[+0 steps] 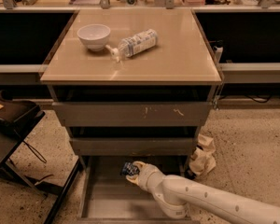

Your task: Place rxbar blueberry into bottom drawer

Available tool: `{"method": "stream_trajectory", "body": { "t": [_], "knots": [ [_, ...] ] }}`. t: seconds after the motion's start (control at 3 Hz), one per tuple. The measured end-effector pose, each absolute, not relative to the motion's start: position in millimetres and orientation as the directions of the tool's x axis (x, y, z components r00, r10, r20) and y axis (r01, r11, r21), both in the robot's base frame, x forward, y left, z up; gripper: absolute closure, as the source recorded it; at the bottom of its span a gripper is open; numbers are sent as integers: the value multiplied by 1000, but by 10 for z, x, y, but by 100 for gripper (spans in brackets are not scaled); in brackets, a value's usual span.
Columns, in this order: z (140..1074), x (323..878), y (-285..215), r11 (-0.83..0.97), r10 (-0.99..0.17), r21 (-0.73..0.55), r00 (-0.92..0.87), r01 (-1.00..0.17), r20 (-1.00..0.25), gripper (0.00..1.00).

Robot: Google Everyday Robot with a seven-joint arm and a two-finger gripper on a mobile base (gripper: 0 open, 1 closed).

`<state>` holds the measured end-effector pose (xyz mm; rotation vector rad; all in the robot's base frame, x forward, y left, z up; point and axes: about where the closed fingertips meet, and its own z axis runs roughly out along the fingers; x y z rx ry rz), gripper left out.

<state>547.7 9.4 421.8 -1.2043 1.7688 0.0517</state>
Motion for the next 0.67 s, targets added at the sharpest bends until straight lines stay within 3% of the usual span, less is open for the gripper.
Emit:
{"method": "stream_trajectory", "body": {
  "t": [0.33,0.67],
  "knots": [
    [4212,5467,86,513,-695,-442,-54,-736,-717,100],
    [3567,5528,80,521,-723,-399,-141,-755,-676,100]
  ]
}}
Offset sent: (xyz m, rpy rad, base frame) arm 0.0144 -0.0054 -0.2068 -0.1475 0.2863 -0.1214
